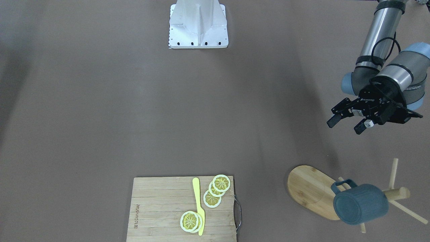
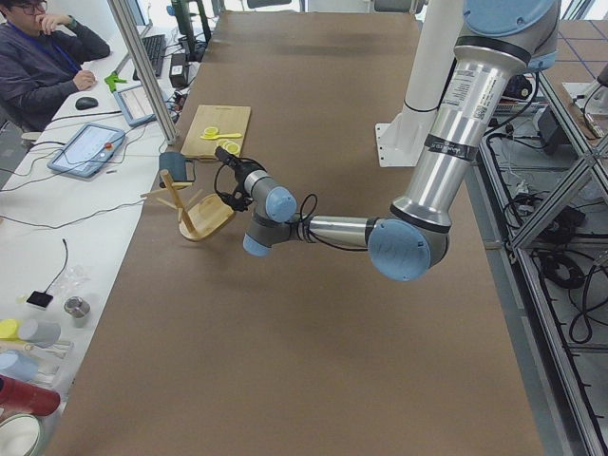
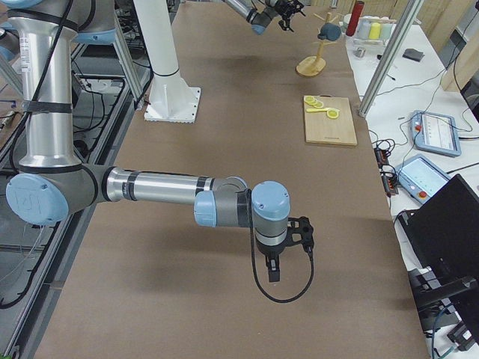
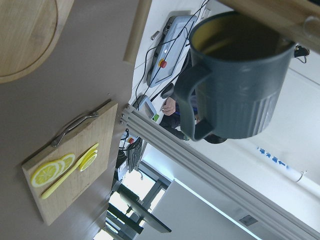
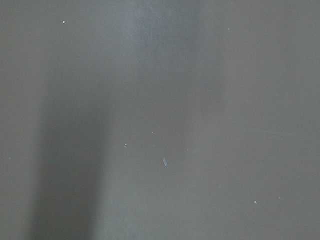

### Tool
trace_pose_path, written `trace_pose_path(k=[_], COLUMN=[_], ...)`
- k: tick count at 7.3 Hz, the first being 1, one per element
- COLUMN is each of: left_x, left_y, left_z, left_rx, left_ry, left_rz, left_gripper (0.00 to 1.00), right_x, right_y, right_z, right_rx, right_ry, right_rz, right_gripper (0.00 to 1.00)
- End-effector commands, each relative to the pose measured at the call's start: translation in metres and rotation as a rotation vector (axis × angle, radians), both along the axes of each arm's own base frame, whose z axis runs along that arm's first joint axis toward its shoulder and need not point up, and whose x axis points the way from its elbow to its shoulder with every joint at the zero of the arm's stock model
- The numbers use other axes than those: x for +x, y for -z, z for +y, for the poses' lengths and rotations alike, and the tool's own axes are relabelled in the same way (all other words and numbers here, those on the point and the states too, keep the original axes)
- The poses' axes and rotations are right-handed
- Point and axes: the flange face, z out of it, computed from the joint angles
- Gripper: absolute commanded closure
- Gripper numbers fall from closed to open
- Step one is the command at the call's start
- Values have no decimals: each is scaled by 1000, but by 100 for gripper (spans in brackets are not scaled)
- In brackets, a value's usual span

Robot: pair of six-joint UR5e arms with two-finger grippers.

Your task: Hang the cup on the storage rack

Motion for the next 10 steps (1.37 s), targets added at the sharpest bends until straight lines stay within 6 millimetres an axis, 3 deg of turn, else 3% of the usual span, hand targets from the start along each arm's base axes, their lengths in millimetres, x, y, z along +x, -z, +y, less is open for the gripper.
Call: trace_pose_path(k=[1, 4, 7, 9, 10], left_x=[-48, -131, -144, -153, -157], left_y=[-6, -14, -9, -53, -57], left_z=[29, 22, 9, 28, 24], left_rx=[174, 439, 723, 997, 1097], left_ry=[-28, -53, 29, 126, 151], left_rz=[-145, -491, -779, -1004, -1091], left_gripper=[1, 1, 1, 1, 1], right_x=[-1, -1, -2, -2, -2], right_y=[-2, -2, -7, -7, -6], right_z=[4, 10, 15, 15, 14], right_rx=[-7, -8, 5, 5, 6], right_ry=[-4, -4, -5, -5, -5], right_rz=[-4, -4, -4, -4, -4], right_gripper=[0, 0, 0, 0, 0])
